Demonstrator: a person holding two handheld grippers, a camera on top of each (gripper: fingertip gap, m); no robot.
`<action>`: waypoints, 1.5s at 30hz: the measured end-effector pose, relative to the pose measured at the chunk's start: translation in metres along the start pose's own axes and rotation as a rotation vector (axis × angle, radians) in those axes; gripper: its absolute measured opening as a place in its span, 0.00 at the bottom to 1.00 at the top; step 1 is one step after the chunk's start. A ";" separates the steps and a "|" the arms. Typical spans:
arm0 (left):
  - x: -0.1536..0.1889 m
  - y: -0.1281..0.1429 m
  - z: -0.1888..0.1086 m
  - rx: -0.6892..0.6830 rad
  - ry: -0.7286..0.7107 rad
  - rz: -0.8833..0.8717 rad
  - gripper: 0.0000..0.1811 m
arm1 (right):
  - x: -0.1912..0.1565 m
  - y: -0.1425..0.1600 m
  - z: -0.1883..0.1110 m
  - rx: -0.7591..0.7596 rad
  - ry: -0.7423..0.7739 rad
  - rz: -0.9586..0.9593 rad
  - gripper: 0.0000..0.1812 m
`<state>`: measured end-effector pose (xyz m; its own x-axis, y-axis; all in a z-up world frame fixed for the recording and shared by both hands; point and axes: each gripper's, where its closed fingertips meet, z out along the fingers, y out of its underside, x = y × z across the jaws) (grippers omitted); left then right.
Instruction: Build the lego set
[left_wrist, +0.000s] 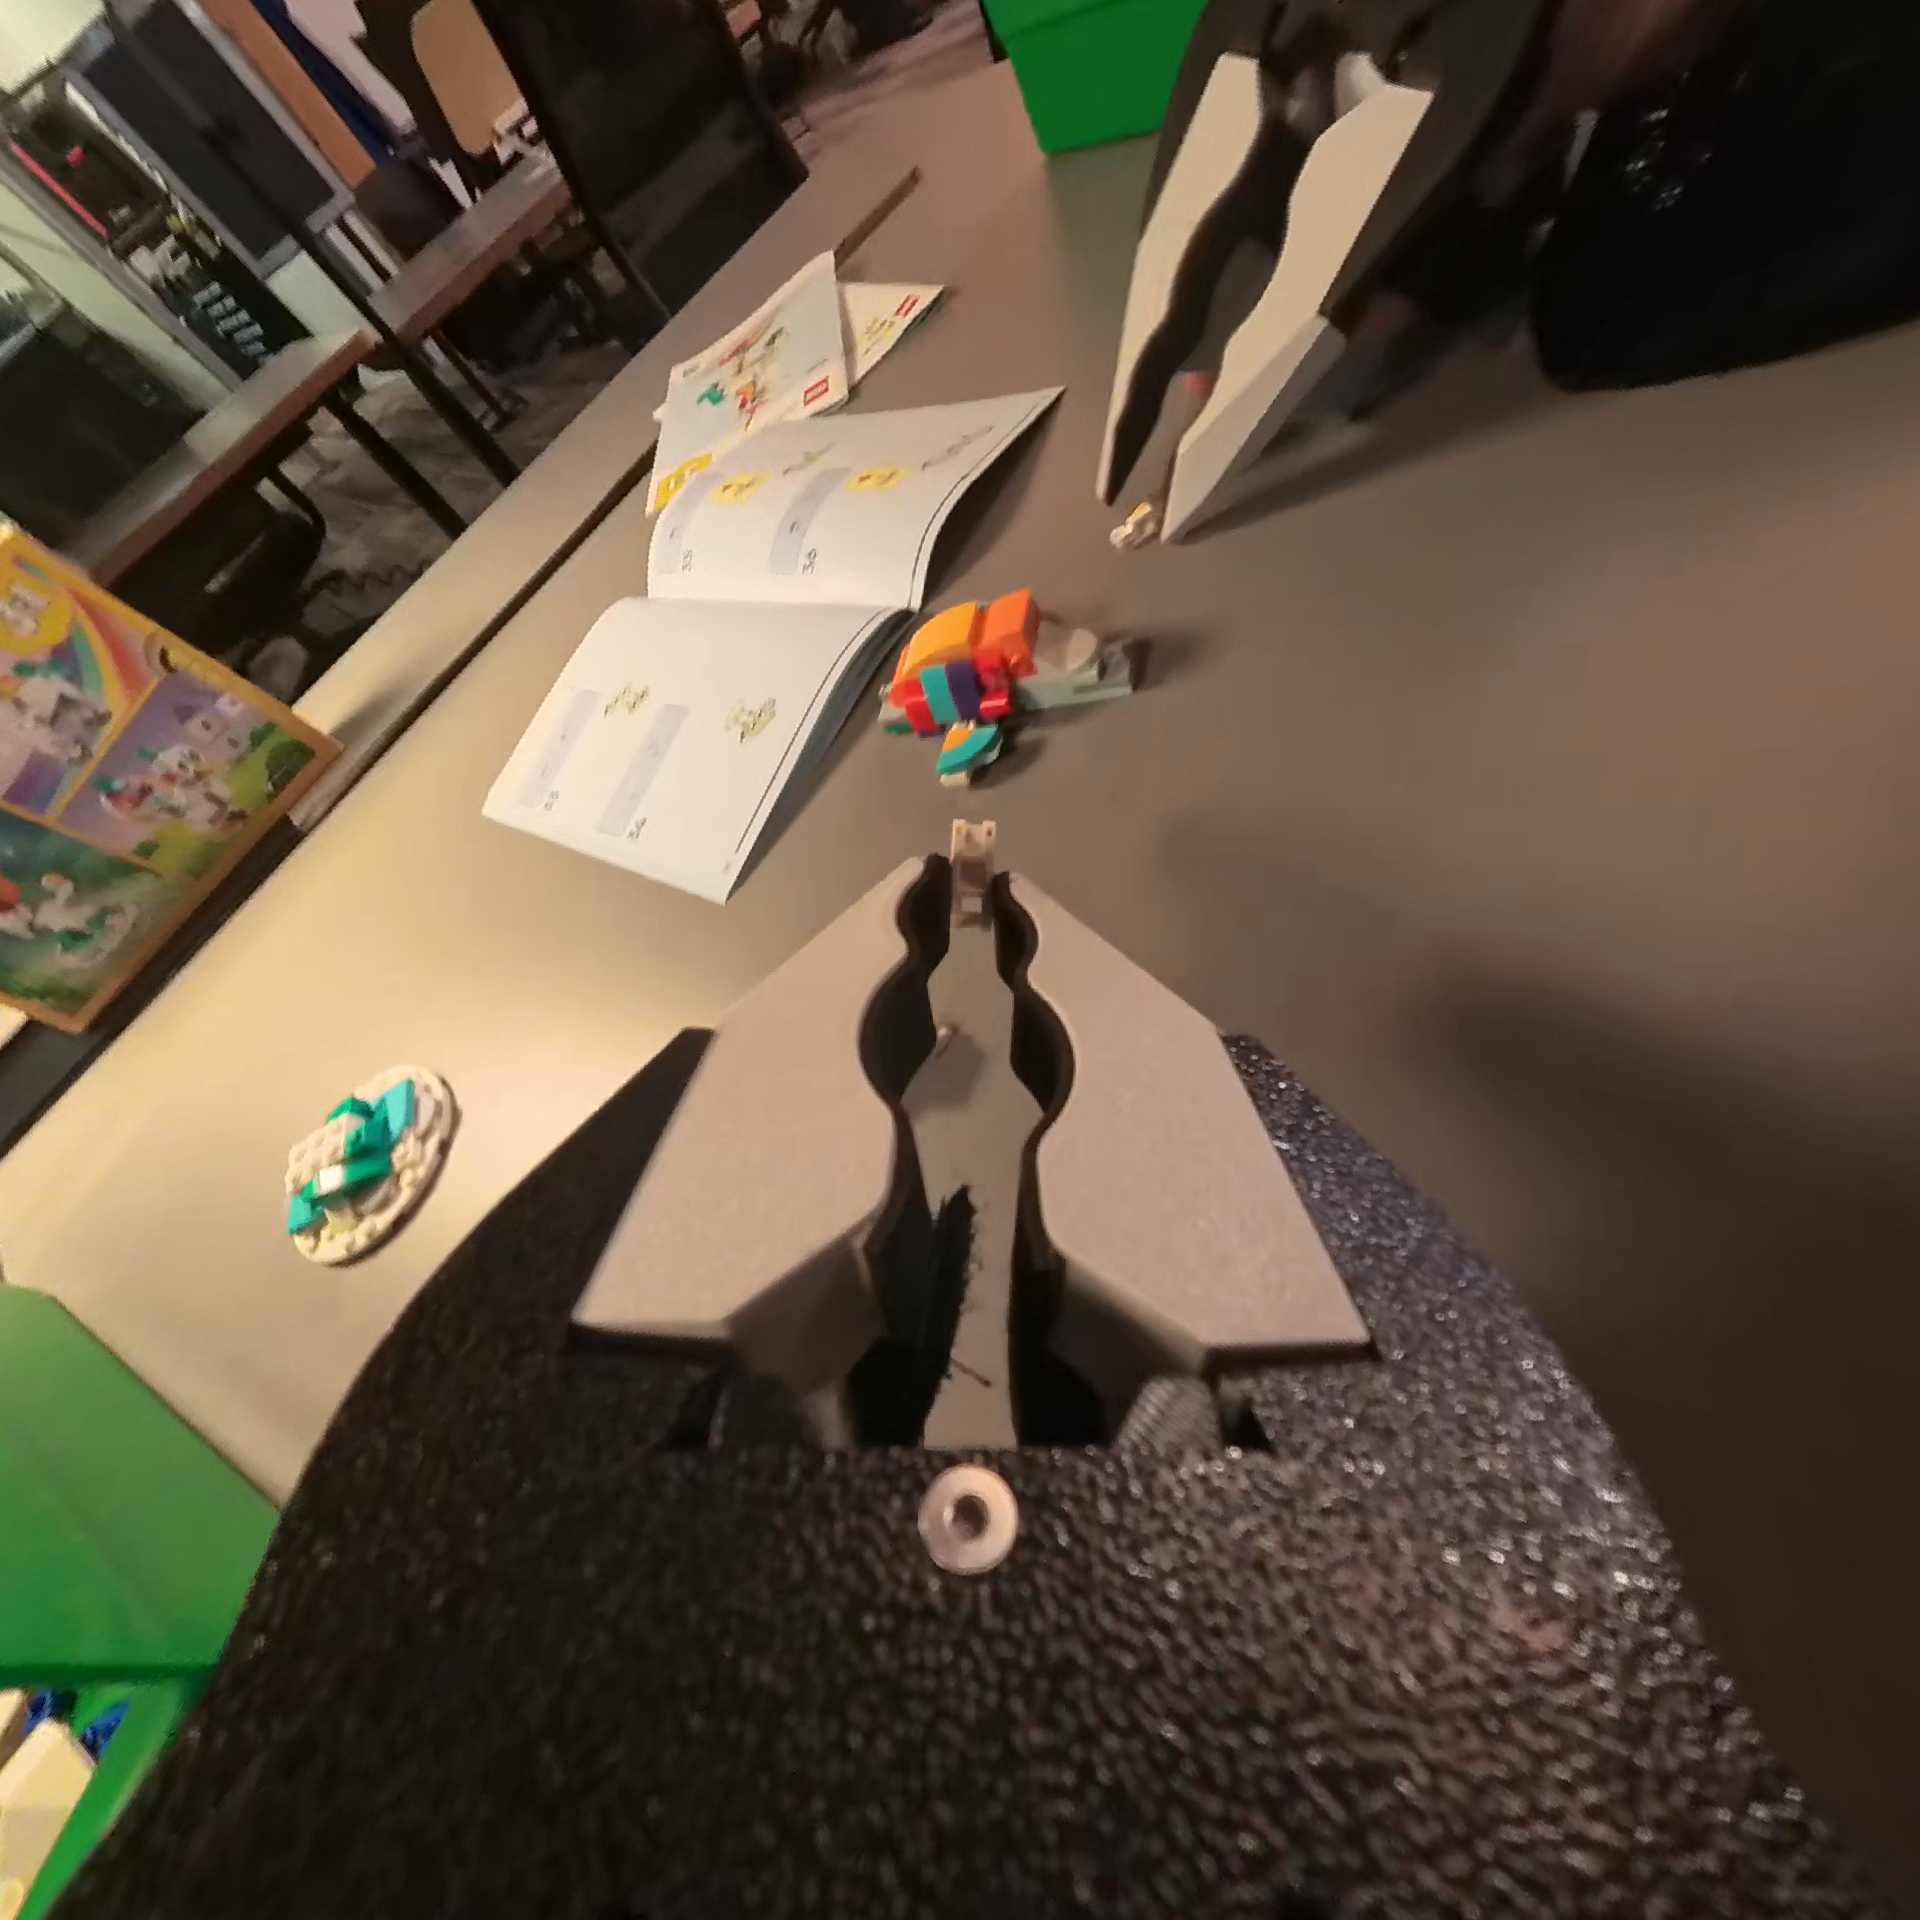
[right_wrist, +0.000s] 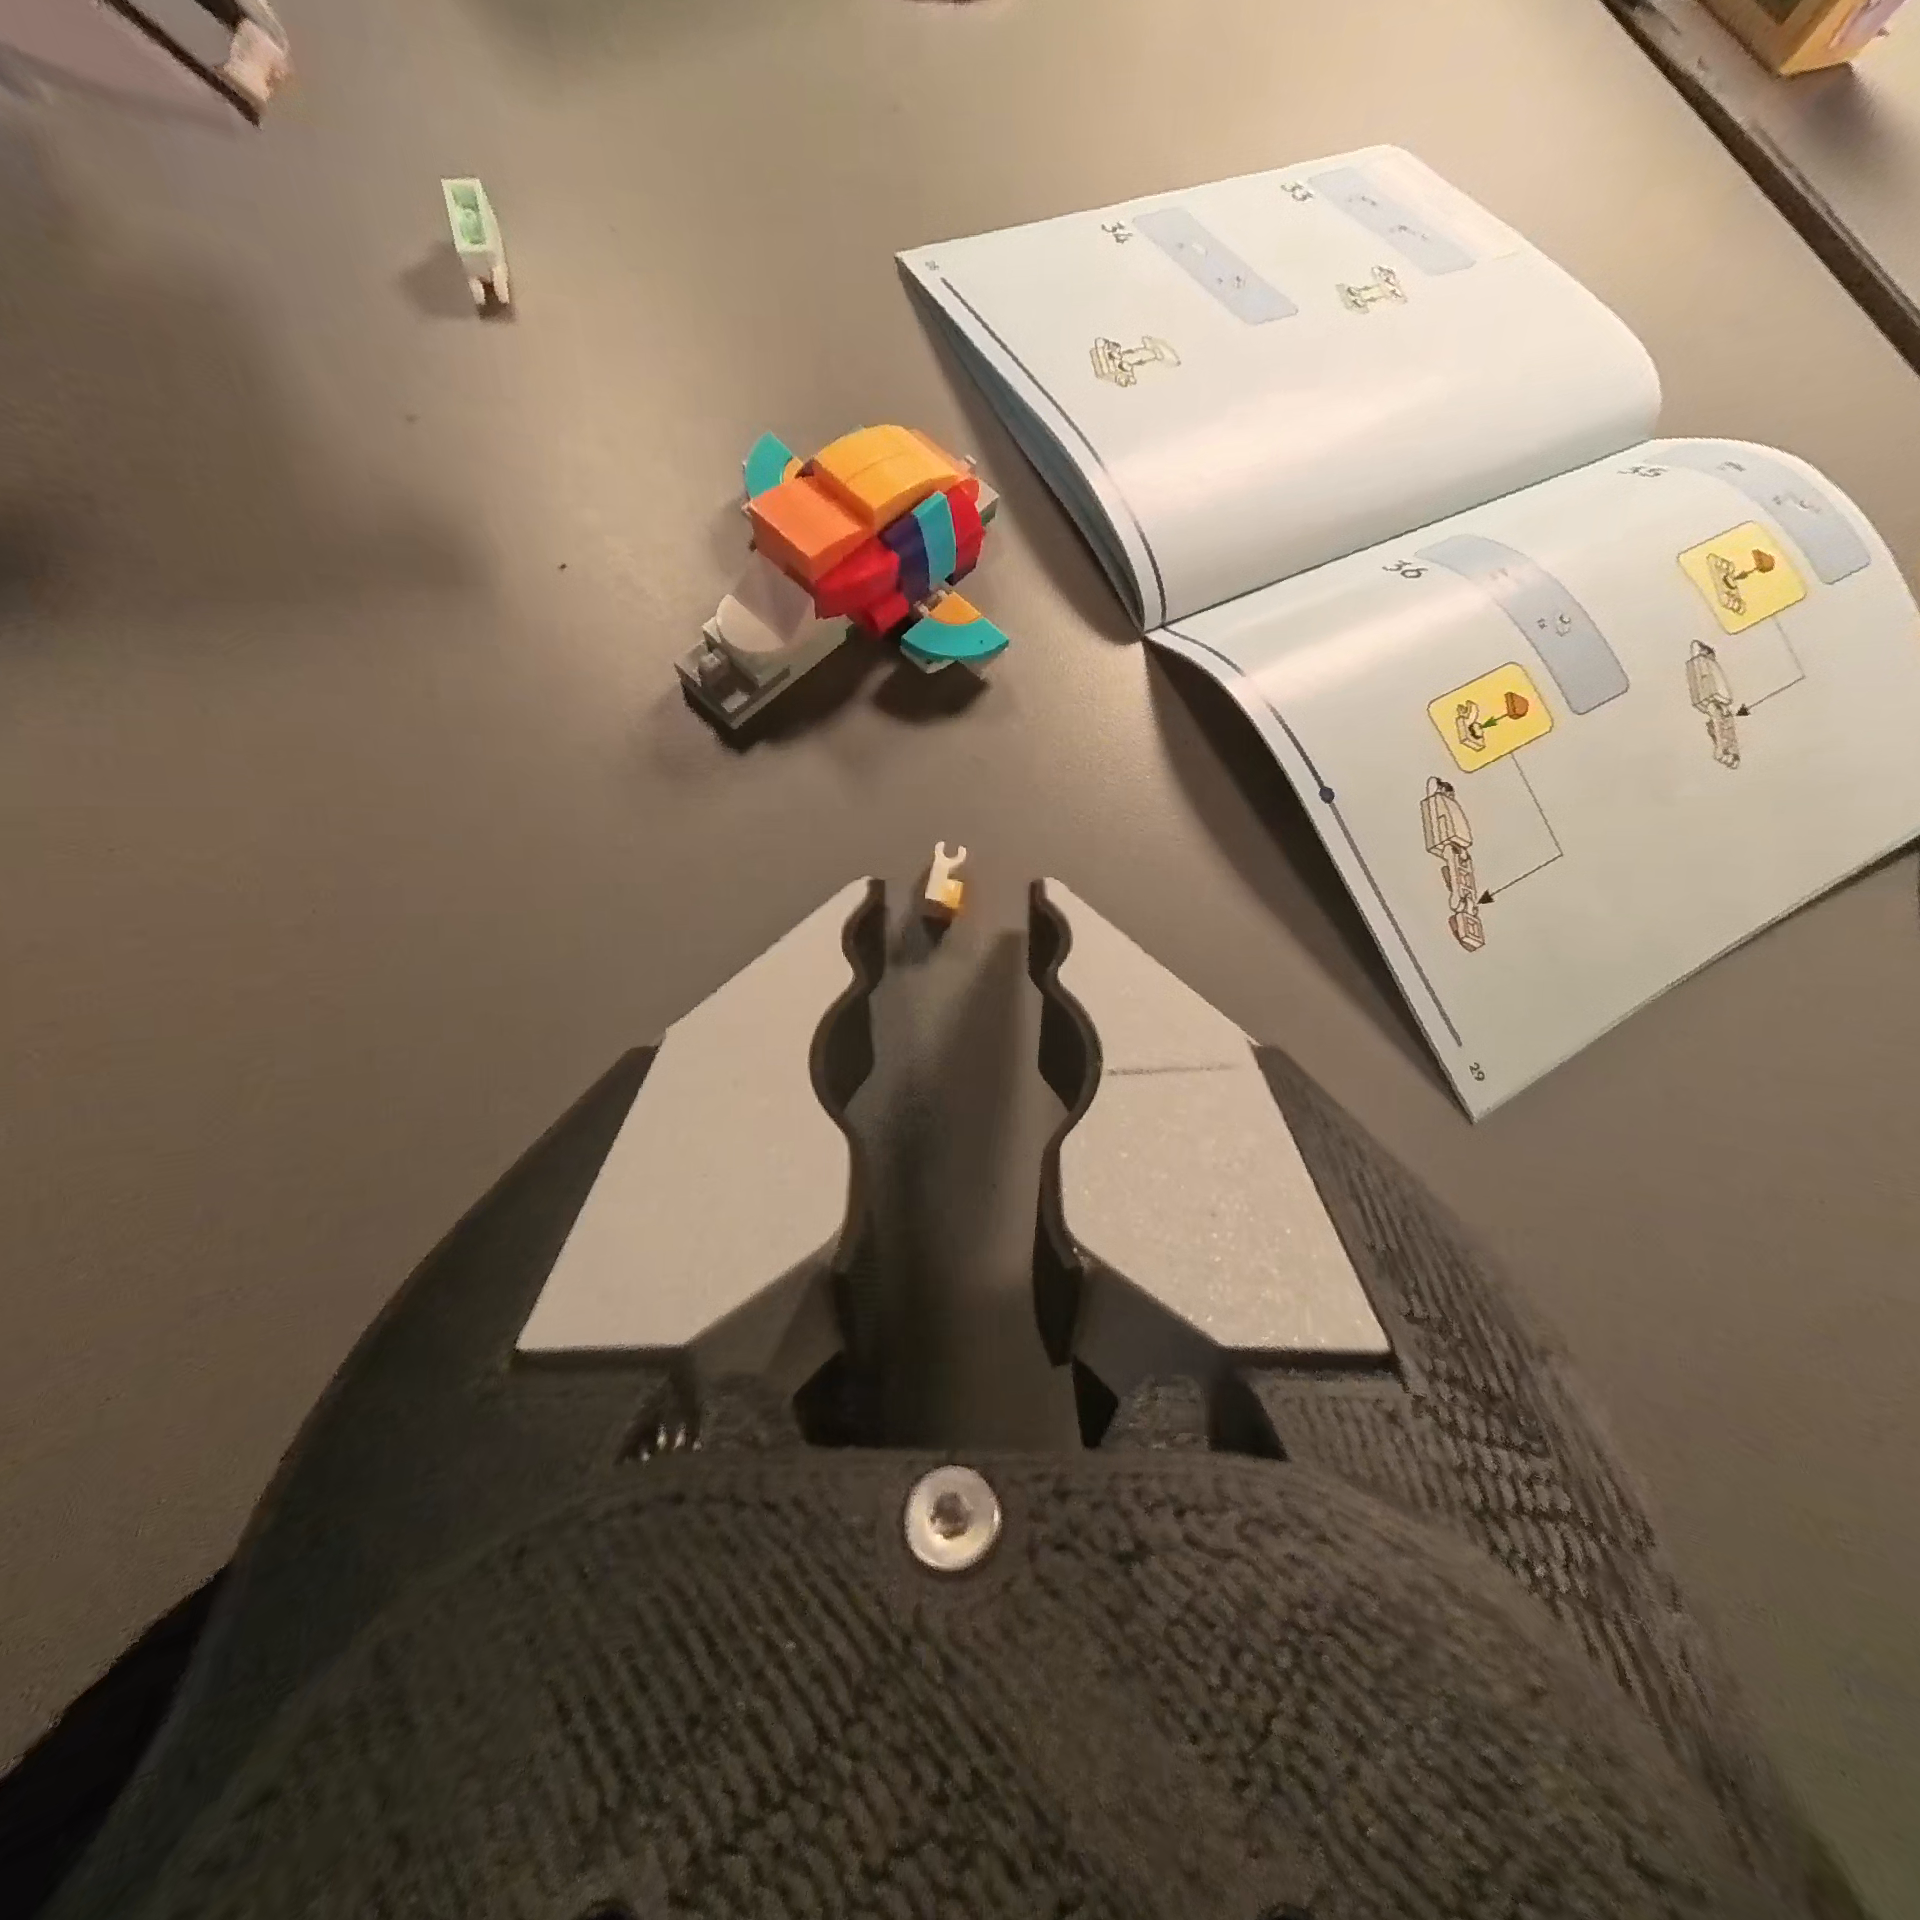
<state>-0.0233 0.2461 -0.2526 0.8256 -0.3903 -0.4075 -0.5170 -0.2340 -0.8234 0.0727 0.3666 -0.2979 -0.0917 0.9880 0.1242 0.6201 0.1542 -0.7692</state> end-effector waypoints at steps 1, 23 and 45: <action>0.001 -0.002 0.001 0.005 -0.003 0.010 0.03 | 0.002 -0.001 -0.001 0.009 0.008 0.005 0.16; 0.024 -0.055 0.009 0.115 -0.326 0.739 0.03 | -0.099 -0.107 -0.012 0.520 -0.425 0.261 0.04; -0.018 0.040 -0.007 -0.108 0.379 -0.021 0.22 | -0.097 -0.101 -0.022 0.548 -0.282 -0.092 0.02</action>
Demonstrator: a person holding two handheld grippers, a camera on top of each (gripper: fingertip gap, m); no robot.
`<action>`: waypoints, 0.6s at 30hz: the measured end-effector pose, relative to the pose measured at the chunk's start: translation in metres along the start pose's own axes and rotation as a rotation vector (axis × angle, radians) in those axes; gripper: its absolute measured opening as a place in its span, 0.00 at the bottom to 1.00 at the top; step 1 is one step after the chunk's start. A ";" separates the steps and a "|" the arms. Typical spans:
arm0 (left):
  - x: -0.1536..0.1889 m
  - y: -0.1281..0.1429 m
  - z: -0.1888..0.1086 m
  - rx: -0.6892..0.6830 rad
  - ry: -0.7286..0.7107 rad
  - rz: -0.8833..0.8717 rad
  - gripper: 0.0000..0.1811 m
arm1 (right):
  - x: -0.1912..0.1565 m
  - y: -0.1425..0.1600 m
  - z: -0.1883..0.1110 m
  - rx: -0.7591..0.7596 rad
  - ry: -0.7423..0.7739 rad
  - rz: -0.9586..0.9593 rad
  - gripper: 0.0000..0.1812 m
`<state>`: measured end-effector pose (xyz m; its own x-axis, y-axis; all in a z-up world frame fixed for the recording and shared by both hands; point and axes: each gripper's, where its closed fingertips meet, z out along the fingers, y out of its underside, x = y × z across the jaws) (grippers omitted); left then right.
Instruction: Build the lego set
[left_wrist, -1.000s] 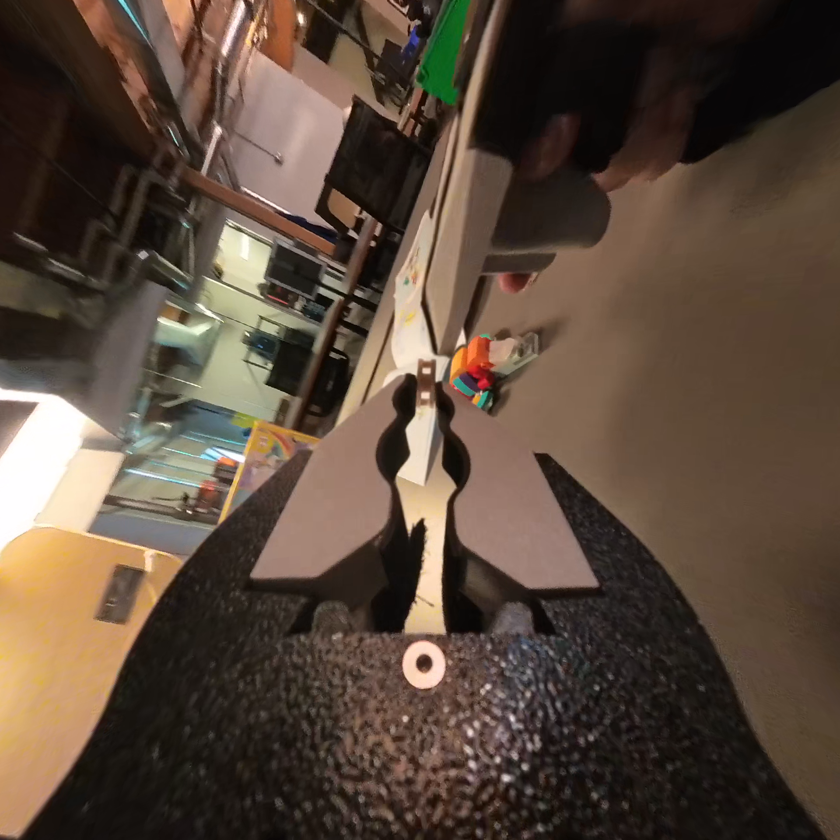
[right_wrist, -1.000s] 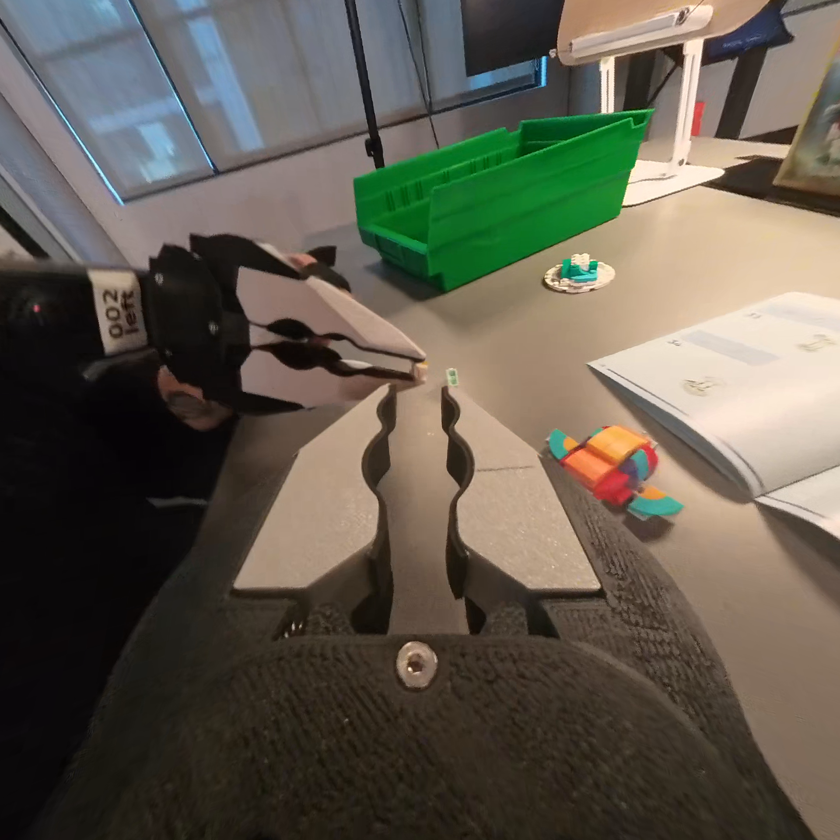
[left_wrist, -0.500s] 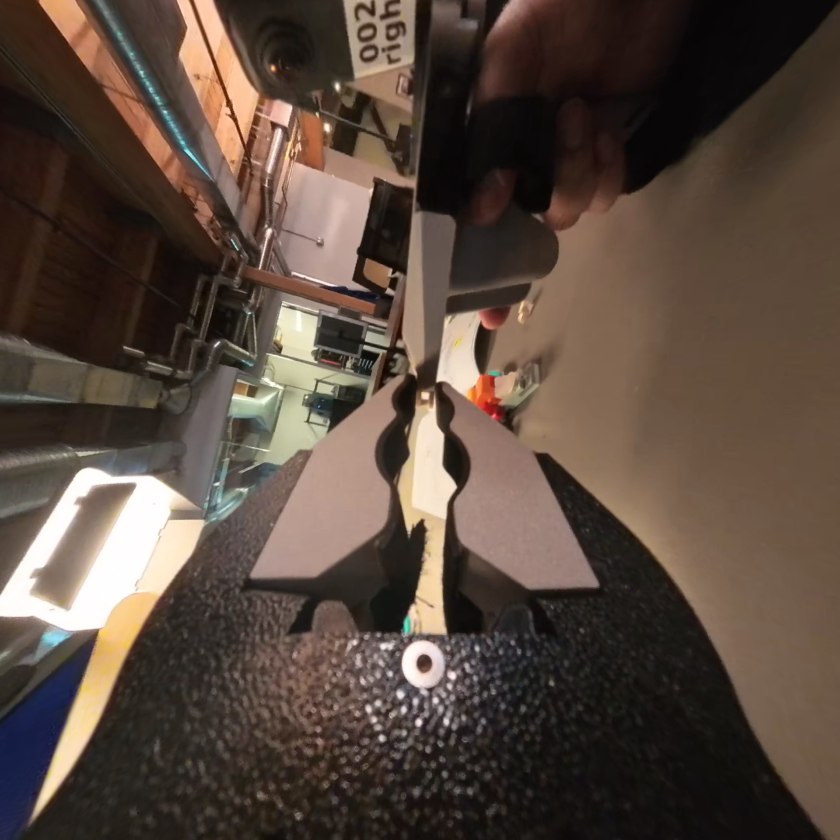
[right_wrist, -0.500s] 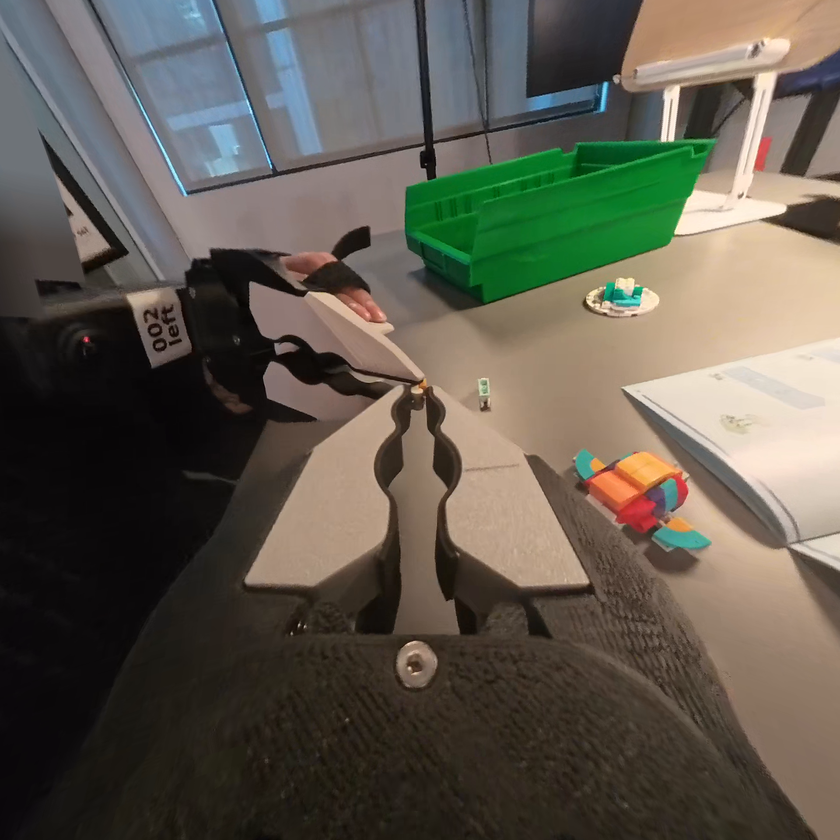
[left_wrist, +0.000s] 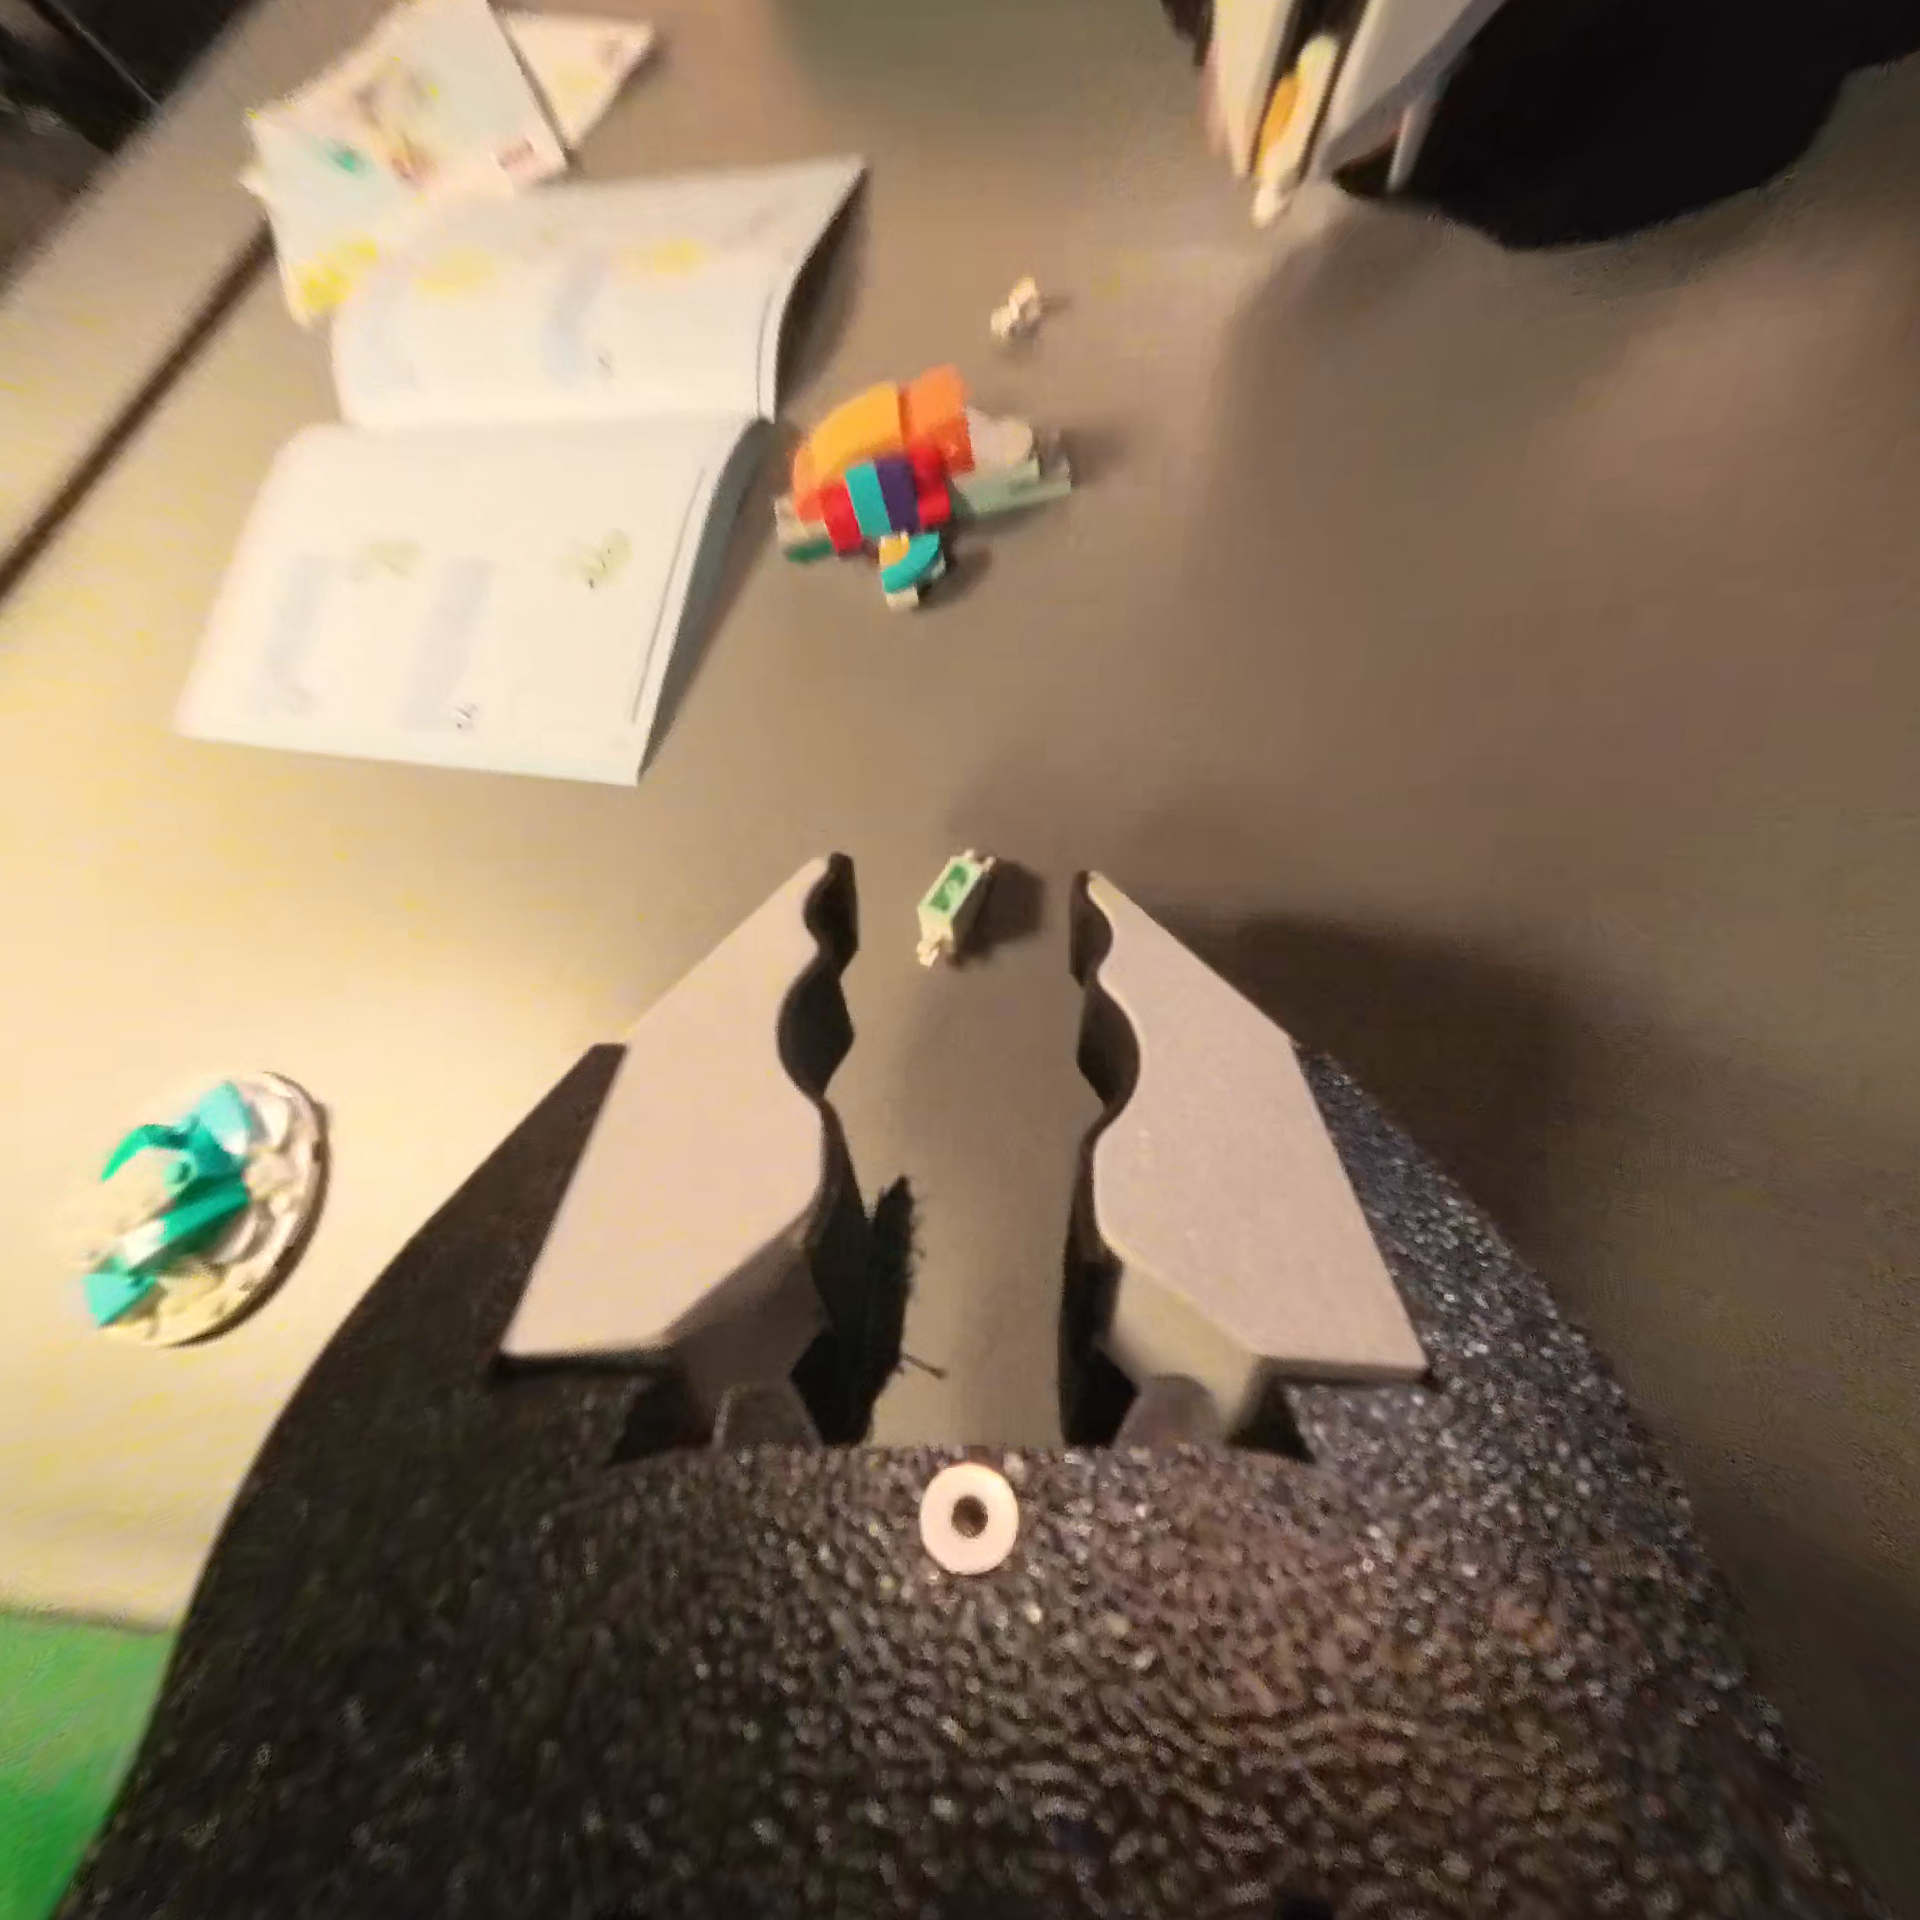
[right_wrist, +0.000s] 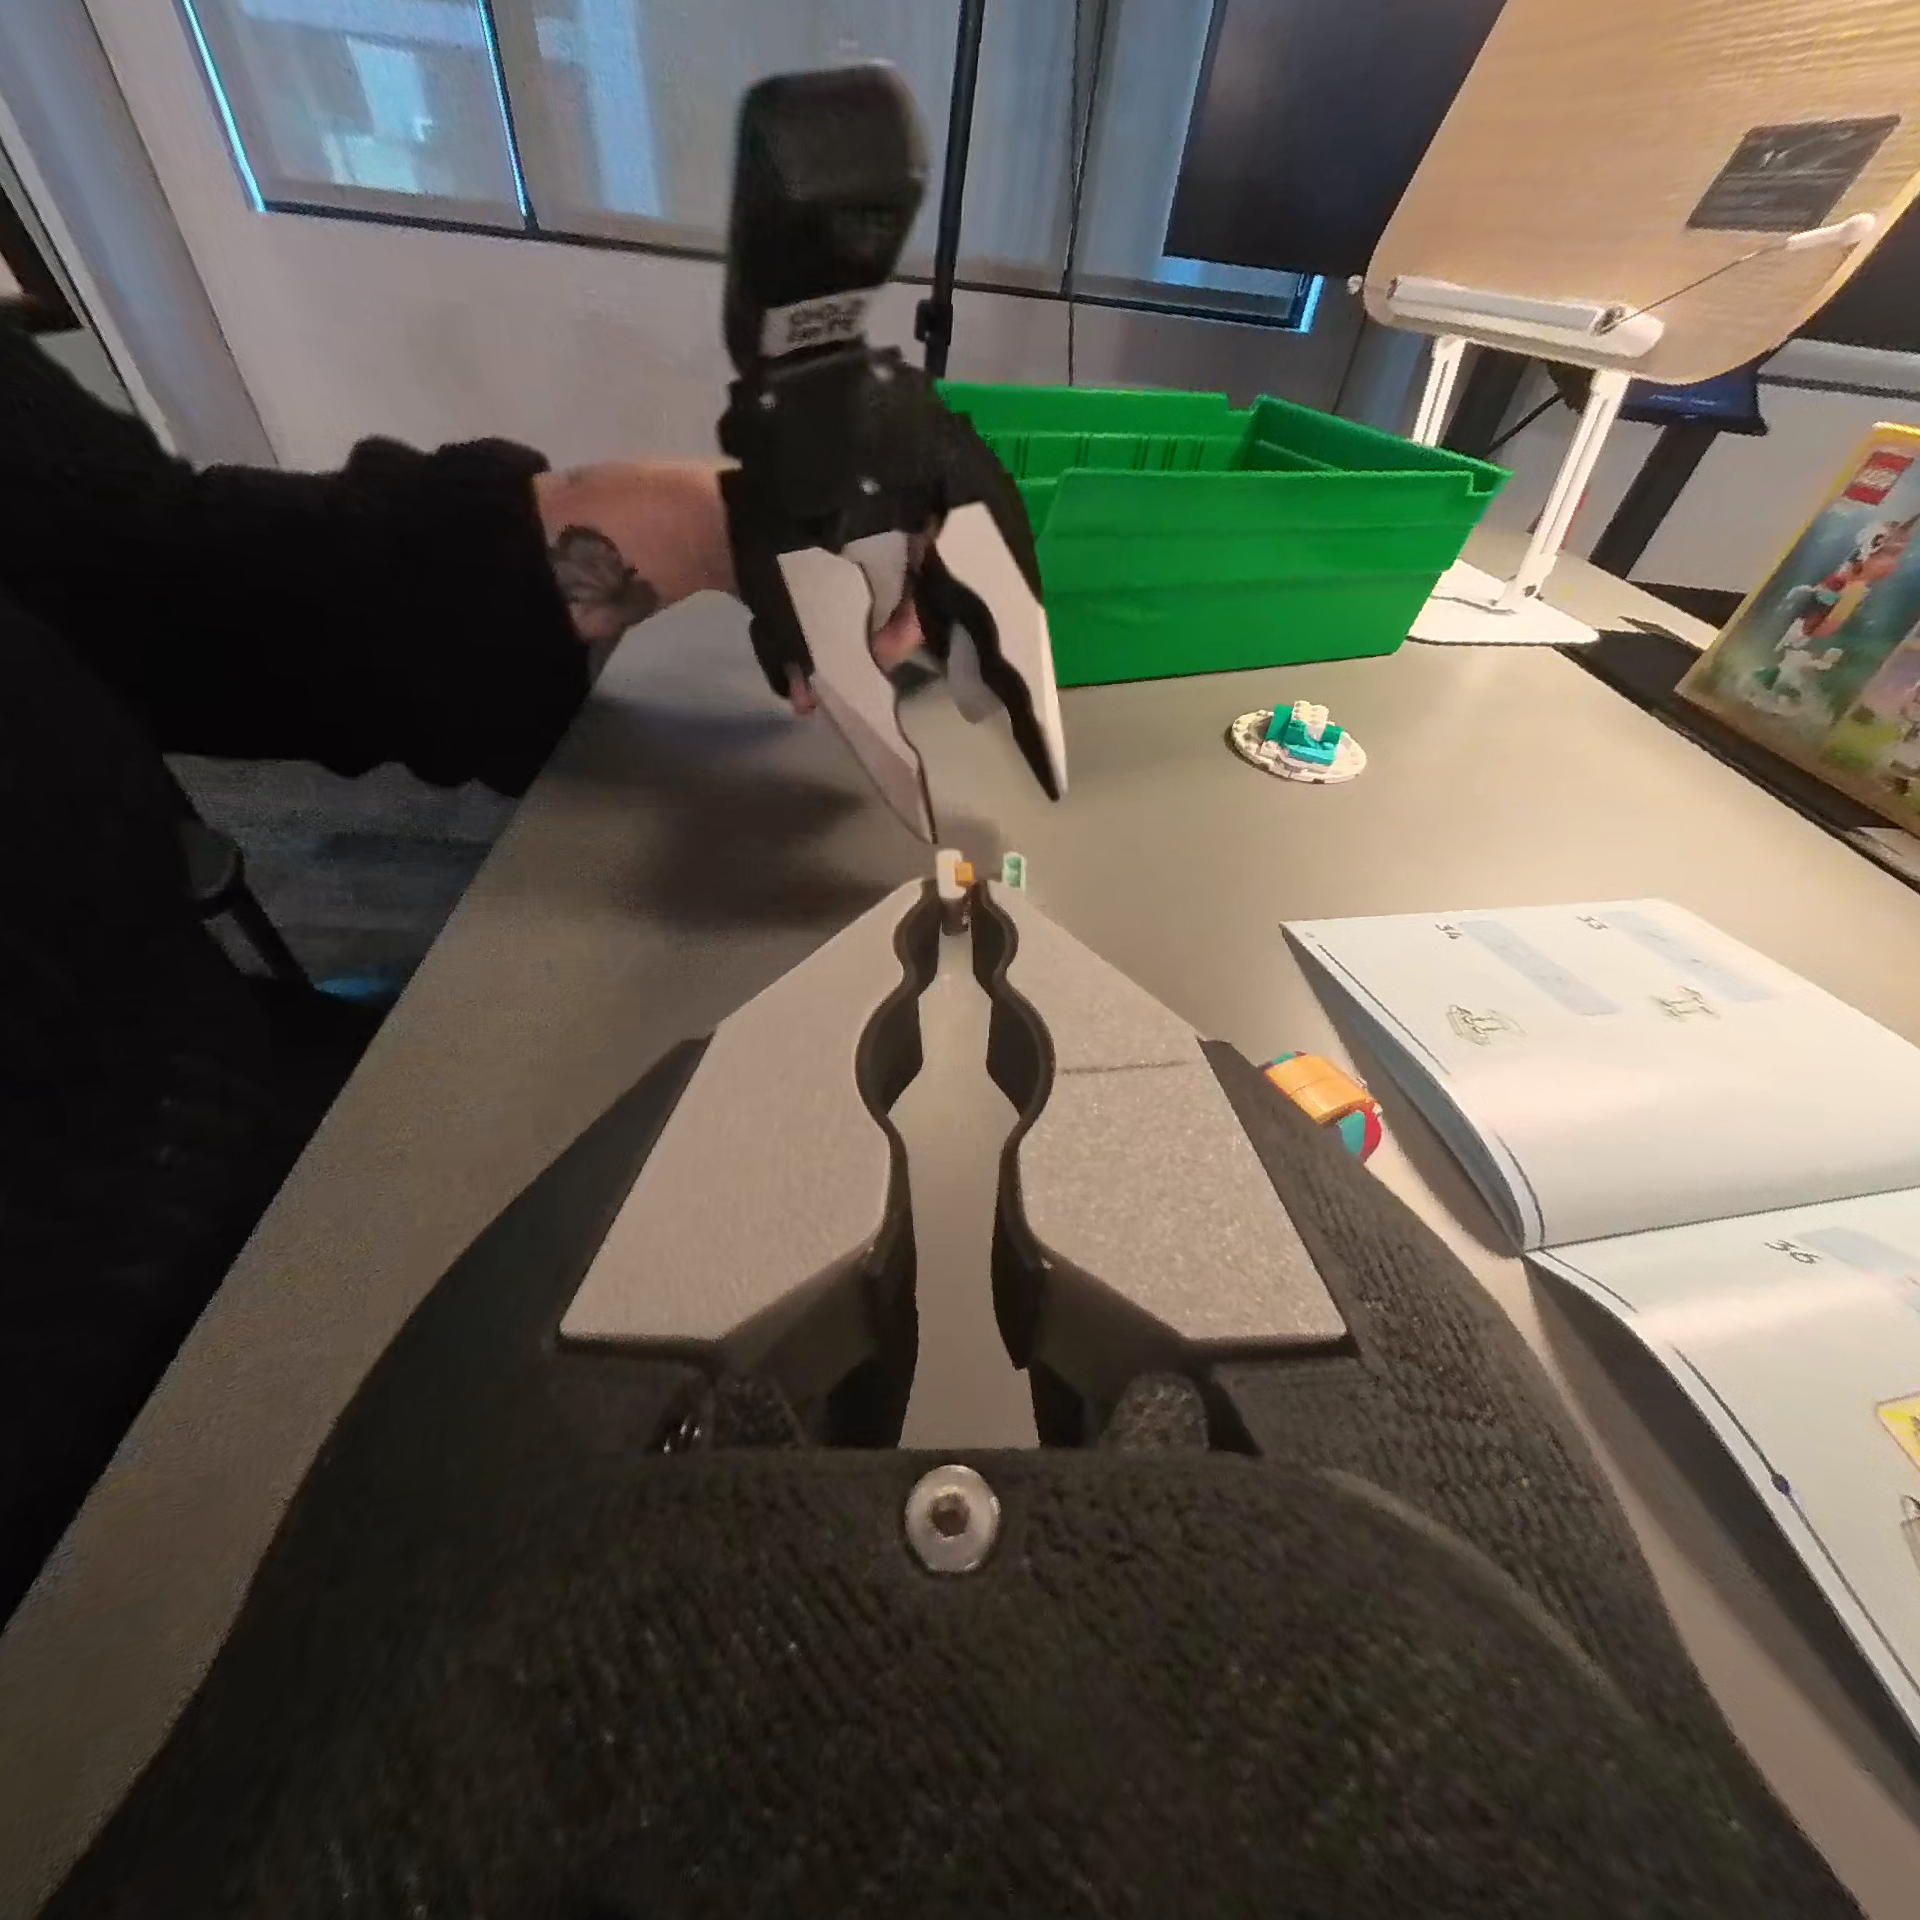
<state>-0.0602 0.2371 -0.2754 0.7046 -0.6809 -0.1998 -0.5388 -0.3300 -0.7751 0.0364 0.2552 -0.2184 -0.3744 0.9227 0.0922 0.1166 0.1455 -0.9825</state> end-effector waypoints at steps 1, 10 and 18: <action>-0.003 0.004 0.002 -0.008 0.018 -0.008 0.20 | 0.000 0.001 0.000 -0.002 -0.002 0.000 0.02; -0.001 0.016 0.019 -0.087 0.148 0.017 0.17 | 0.008 0.003 -0.003 0.010 0.006 0.045 0.02; 0.009 0.020 0.015 -0.159 0.185 -0.060 0.18 | 0.014 0.002 -0.006 0.022 0.016 0.079 0.02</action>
<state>-0.0580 0.2340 -0.3017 0.6491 -0.7600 -0.0318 -0.5745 -0.4624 -0.6754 0.0373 0.2703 -0.2183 -0.3500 0.9366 0.0167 0.1253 0.0645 -0.9900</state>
